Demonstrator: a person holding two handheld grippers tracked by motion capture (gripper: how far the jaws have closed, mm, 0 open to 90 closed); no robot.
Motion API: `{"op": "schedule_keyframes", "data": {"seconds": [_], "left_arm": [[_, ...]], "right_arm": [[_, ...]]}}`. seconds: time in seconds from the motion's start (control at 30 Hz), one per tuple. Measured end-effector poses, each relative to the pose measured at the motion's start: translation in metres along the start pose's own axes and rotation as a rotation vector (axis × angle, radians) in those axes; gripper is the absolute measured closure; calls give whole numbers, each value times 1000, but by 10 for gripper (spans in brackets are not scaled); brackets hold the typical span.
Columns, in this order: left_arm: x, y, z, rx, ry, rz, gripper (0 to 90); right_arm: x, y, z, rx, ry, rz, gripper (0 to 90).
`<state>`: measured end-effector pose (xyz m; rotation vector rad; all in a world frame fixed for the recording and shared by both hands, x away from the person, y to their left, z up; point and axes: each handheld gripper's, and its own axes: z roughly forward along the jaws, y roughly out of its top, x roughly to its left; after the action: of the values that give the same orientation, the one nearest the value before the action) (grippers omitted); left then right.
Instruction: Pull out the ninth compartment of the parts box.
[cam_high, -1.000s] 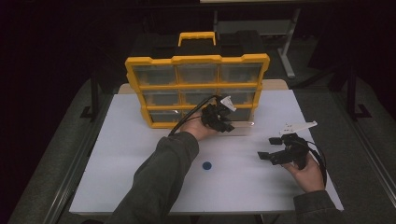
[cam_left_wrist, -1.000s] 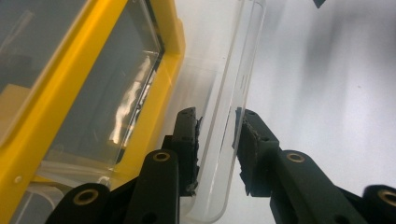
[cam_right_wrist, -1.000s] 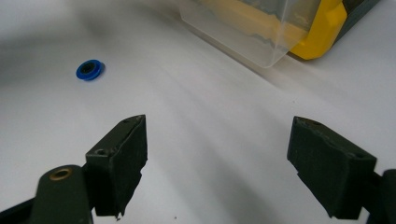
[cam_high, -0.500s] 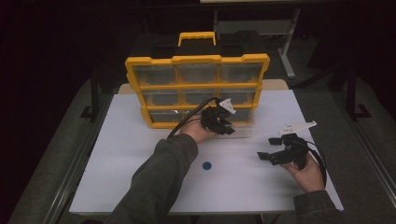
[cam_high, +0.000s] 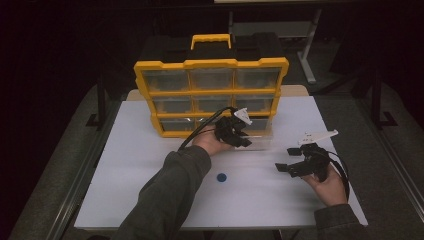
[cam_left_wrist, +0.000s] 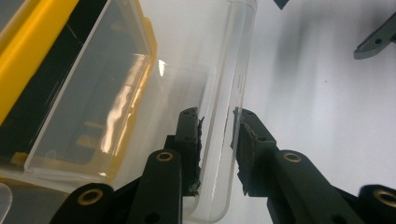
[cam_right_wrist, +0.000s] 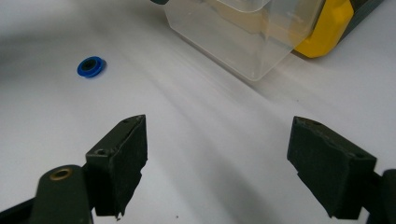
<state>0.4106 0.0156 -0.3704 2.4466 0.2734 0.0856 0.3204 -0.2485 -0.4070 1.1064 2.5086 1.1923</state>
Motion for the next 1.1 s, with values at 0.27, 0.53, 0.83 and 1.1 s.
{"op": "schedule_keyframes", "data": {"seconds": [0.27, 0.53, 0.83, 1.1], "left_arm": [[-3, -1, -1, -4, -13, 2, 724], [-5, -2, -1, -6, -20, 3, 726], [-7, -3, -1, -14, -31, 0, 726], [-8, -5, -1, -16, -34, 4, 727]], "right_arm": [[2, 1, 0, 8, 1, 13, 190], [2, 0, 1, 9, 1, 9, 190], [2, 1, 1, 10, 1, 9, 190], [2, 1, 1, 13, 2, 13, 190]]}}
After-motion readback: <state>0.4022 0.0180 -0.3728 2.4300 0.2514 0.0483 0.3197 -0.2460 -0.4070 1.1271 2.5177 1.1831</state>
